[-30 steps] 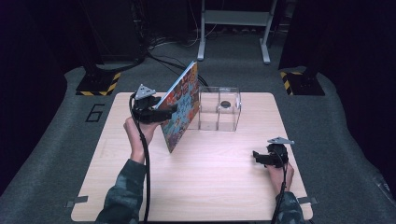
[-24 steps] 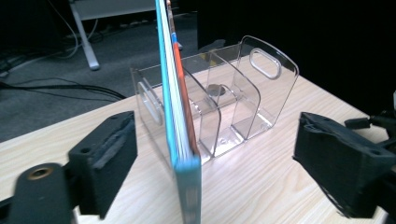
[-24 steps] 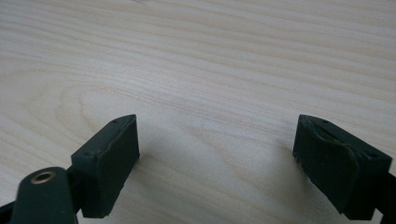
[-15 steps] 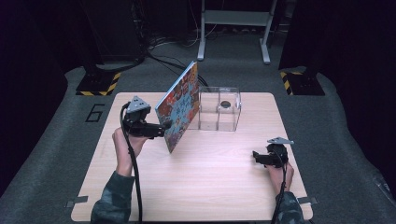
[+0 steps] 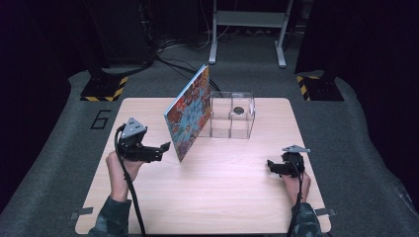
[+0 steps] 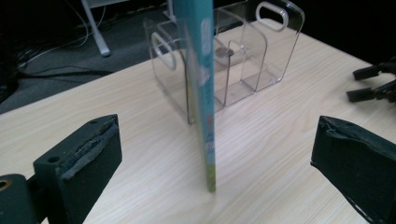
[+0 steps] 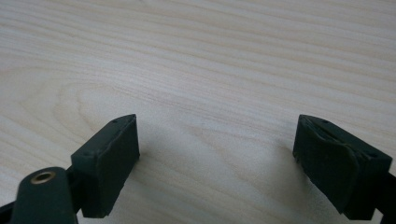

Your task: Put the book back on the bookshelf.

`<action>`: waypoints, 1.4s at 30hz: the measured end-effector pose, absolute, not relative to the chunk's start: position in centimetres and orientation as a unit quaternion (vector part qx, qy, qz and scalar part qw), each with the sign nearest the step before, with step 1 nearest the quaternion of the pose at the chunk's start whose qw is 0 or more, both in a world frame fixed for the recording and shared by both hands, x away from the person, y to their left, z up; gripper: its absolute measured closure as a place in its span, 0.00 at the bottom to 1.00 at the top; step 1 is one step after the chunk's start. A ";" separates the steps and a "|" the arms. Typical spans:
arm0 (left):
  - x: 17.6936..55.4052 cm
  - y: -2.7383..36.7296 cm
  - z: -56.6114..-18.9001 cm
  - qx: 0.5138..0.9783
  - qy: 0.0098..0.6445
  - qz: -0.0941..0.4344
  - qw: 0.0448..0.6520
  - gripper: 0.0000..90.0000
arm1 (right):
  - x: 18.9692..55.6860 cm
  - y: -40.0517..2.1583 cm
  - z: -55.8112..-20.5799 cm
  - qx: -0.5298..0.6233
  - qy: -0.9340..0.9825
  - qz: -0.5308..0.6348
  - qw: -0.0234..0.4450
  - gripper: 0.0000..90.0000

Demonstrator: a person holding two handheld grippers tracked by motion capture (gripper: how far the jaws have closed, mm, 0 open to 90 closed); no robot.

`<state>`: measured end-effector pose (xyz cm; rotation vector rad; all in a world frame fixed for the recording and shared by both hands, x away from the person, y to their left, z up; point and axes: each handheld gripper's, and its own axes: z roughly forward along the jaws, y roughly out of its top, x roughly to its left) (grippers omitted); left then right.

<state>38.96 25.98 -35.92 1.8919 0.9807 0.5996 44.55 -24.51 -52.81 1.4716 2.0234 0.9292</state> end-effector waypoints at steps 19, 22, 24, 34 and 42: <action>36.6 30.0 -44.5 0.757 0.460 0.216 0.409 0.01 | 44.6 -24.5 -52.8 0.535 0.740 0.334 0.234 0.15; 36.4 30.4 -45.8 0.757 0.468 0.211 0.405 0.00 | 44.6 -24.4 -52.8 0.536 0.739 0.334 0.234 0.15; 36.3 30.7 -46.8 0.757 0.469 0.206 0.406 0.00 | 44.6 -24.4 -52.8 0.535 0.740 0.334 0.234 0.15; 36.2 32.3 -51.4 0.758 0.500 0.189 0.375 0.00 | 44.6 -24.4 -52.8 0.536 0.739 0.334 0.234 0.15; 36.2 32.0 -53.1 0.768 0.501 0.196 0.346 0.00 | 44.6 -24.4 -52.8 0.536 0.739 0.334 0.234 0.15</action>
